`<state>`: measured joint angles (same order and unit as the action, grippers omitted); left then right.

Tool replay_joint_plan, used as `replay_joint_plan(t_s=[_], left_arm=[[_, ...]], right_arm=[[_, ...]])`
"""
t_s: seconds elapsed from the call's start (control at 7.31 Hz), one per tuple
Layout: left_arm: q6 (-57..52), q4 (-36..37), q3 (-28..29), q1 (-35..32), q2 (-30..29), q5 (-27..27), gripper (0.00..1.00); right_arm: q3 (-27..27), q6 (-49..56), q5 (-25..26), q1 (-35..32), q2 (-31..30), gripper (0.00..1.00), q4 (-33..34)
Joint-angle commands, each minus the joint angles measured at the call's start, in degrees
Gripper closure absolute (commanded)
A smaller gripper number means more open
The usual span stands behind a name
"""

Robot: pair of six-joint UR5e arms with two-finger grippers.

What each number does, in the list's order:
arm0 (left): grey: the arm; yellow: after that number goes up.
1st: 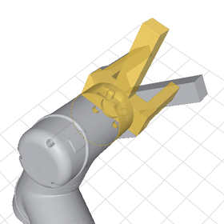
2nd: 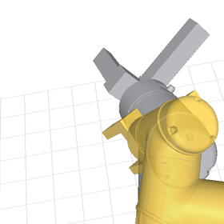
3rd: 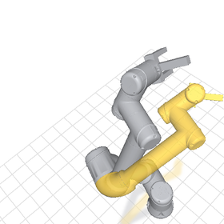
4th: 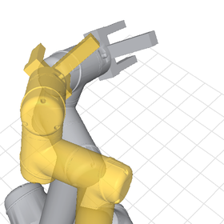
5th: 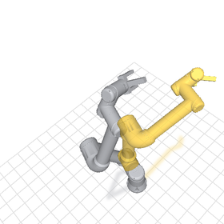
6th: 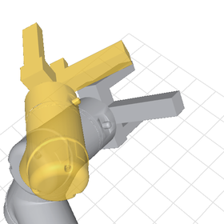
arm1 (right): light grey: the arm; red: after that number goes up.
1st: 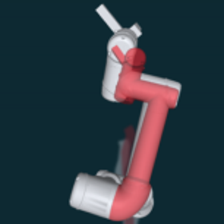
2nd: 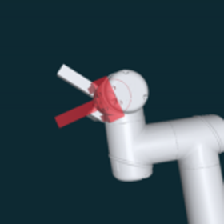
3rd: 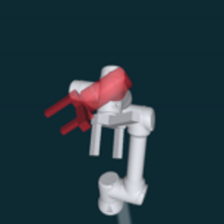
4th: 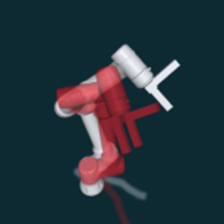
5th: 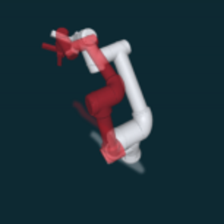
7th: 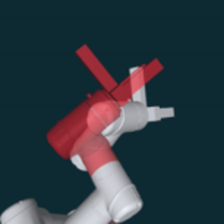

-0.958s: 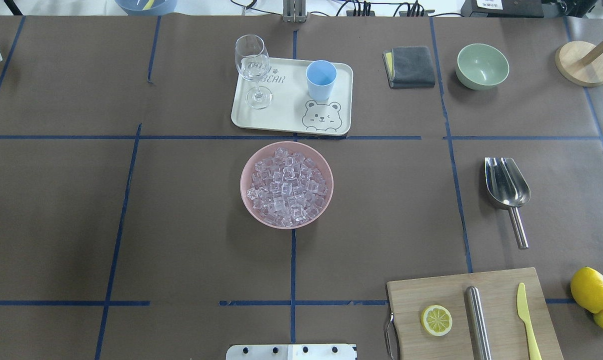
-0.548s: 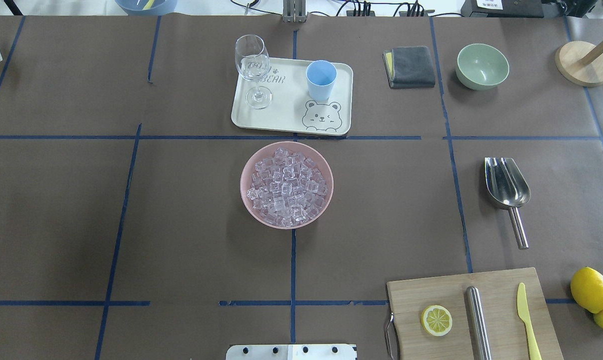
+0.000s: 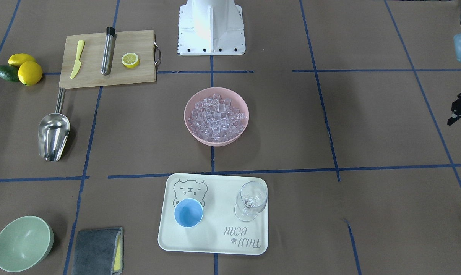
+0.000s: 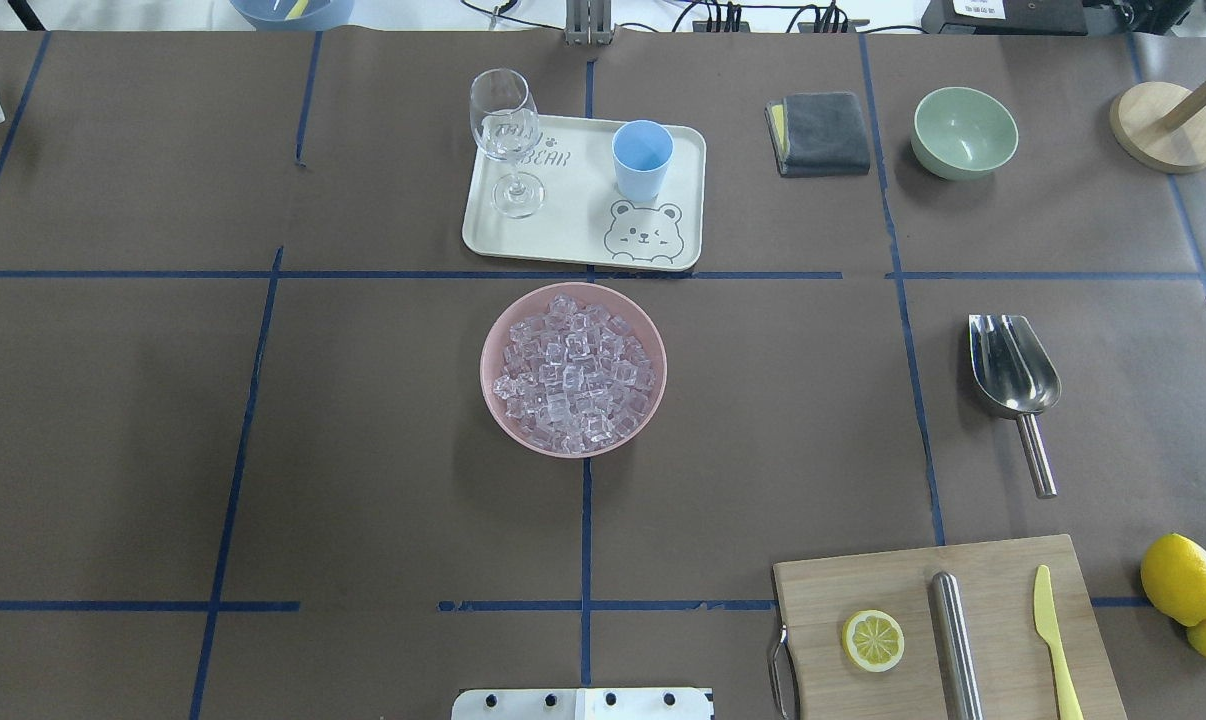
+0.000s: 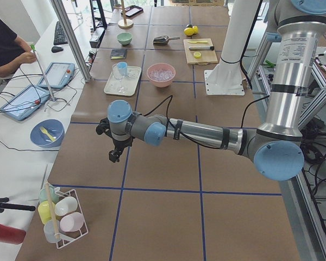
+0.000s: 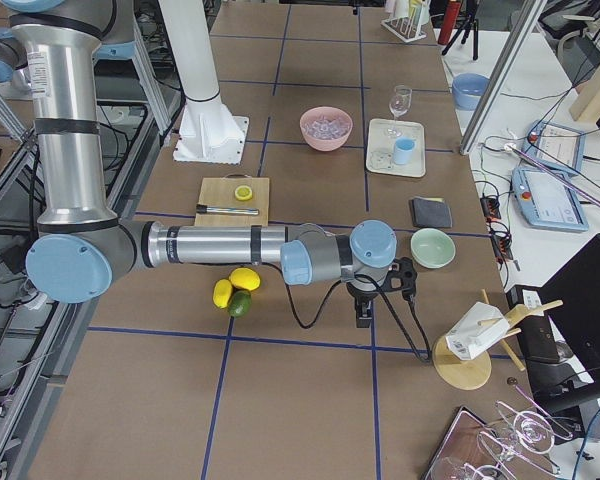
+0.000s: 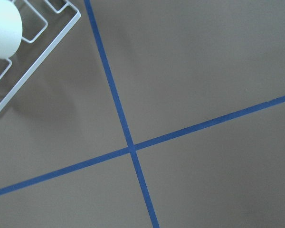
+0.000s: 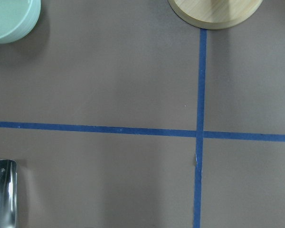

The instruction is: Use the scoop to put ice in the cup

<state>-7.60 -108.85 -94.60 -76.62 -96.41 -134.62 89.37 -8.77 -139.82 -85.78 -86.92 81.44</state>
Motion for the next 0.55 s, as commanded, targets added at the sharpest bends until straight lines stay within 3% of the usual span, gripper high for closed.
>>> replay_joint_plan(t_s=[0.0,0.27,0.41], left_arm=[[0.1,-7.9,-1.1,6.7,-0.2,-0.1,0.00],[0.3,-19.0,-0.5,13.3,-0.4,0.1,0.00],[0.2,-19.9,0.3,15.8,-2.5,-0.1,0.00]], right_arm=[[-0.1,-2.2,-0.3,2.2,0.2,0.00,-3.5],[3.4,-7.2,-0.1,6.9,0.8,0.00,-3.7],[6.6,-13.3,2.3,11.3,1.0,0.00,-3.7]])
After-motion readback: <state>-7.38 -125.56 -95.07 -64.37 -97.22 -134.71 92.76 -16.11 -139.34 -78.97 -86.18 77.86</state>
